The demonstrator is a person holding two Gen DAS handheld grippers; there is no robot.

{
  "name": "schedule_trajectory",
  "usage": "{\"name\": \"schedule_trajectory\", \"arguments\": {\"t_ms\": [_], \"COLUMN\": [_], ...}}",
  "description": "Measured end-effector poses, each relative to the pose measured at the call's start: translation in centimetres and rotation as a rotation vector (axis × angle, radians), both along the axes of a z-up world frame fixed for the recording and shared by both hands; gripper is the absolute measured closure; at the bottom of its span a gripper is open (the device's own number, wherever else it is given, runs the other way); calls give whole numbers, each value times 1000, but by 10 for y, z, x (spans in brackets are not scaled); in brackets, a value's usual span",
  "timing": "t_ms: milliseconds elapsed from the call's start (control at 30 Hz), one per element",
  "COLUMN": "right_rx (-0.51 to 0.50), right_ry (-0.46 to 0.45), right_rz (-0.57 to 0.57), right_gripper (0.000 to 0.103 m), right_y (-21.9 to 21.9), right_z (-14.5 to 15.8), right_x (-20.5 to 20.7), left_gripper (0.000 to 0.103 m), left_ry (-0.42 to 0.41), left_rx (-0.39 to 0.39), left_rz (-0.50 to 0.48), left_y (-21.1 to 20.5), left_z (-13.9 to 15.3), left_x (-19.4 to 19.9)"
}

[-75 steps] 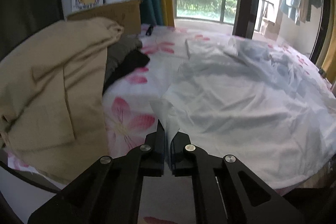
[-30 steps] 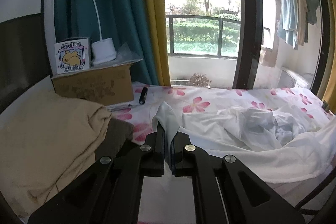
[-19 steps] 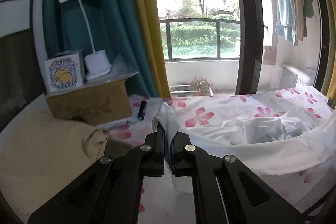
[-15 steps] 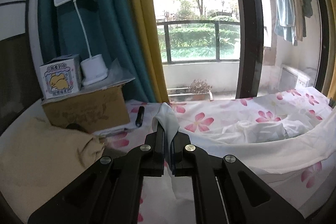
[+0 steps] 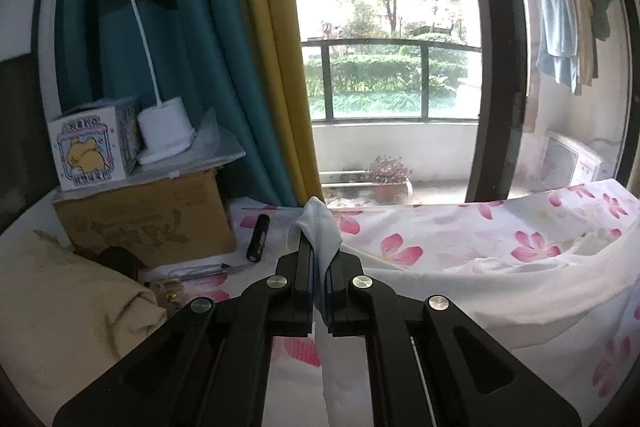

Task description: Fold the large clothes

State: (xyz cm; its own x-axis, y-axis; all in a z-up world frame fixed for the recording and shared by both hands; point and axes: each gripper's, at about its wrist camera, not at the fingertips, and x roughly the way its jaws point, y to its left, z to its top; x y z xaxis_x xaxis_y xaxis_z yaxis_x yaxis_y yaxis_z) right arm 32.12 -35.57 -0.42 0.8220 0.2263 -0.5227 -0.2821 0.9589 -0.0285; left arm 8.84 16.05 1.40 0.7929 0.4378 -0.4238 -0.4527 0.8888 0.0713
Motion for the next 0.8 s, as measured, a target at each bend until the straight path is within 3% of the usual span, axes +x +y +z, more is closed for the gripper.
{"name": "schedule_trajectory", "arguments": {"t_ms": [433,600,733,767,800], "right_rx": [30,7,-21,-29,-41], "right_ry": [103,139,167,176,187], "right_rz": [4,-9,-25,-29,-36], "right_gripper": [99,99,99,99,99], "right_y": [8,14,17,18,18], "right_z": [-34,-46,-56,-59,-62], "right_x": [60,76,83,85,85], "left_gripper": [98,98,96,91,79], "left_ry": [77,126,219,236,248], "left_rx": [-125,-207,-168,-172,-175], "left_rz": [41,55,54,60,69], "left_y": [43,57,54,54,55], "left_z": [-43,-65,-80,-83,-85], "left_x": [63,82,96,98,98]}}
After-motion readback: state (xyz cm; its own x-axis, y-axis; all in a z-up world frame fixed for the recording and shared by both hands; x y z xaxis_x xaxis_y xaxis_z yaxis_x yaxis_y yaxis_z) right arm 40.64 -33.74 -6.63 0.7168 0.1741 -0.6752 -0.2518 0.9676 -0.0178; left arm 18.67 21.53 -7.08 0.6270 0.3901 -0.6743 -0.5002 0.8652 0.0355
